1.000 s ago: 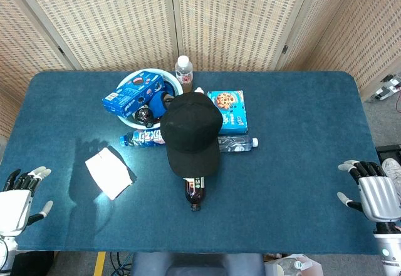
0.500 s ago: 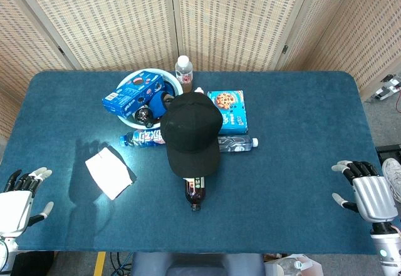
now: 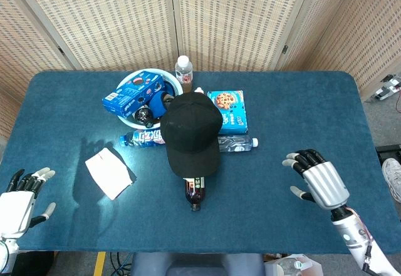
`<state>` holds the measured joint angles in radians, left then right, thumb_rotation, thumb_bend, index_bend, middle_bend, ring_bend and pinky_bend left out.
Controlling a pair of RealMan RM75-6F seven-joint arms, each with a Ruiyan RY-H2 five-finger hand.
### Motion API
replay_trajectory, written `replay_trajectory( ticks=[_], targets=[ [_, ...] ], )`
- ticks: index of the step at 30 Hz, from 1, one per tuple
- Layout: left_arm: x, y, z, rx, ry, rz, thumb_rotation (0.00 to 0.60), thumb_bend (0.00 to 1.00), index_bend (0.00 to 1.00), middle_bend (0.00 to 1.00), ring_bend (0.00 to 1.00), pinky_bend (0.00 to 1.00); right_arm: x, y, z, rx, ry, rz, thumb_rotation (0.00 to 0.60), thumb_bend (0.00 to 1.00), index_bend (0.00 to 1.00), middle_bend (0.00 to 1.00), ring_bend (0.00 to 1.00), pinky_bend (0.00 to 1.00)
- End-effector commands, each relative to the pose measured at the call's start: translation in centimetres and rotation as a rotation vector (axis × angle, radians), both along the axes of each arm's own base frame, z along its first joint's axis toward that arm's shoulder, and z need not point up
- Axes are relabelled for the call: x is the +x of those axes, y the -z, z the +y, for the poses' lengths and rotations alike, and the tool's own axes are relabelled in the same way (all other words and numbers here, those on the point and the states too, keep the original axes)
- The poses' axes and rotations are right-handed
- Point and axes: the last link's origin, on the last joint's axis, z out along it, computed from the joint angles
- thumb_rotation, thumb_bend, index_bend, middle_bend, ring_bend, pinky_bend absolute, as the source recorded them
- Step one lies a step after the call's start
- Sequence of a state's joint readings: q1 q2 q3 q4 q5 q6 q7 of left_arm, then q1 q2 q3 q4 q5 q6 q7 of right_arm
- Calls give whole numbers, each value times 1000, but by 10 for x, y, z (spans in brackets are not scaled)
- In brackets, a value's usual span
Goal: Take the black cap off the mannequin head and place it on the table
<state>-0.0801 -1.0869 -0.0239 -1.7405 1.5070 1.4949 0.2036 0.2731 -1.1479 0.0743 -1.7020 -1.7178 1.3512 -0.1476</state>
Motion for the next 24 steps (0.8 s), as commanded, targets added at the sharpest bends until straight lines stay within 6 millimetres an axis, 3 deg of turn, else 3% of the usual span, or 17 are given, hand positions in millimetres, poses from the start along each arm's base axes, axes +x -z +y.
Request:
replay_trajectory(
  ticks=[1,9,24],
  targets=[
    [1,-1,-1,-2,2,0,600,243,209,176,169,47,23,15,-8,33,-78,-5,600,114,375,314,224,256],
    [2,-3,-3,1,4,1,600,243,213,177,169,47,64,48,-26,42,-213,-16,600,41,428,311,192,256],
    [1,-2,-3,-12,-14,-1,600,243,237,177,170,40,101,99,-51,13,-311,-103,600,33,461,269,121,227]
  ],
)
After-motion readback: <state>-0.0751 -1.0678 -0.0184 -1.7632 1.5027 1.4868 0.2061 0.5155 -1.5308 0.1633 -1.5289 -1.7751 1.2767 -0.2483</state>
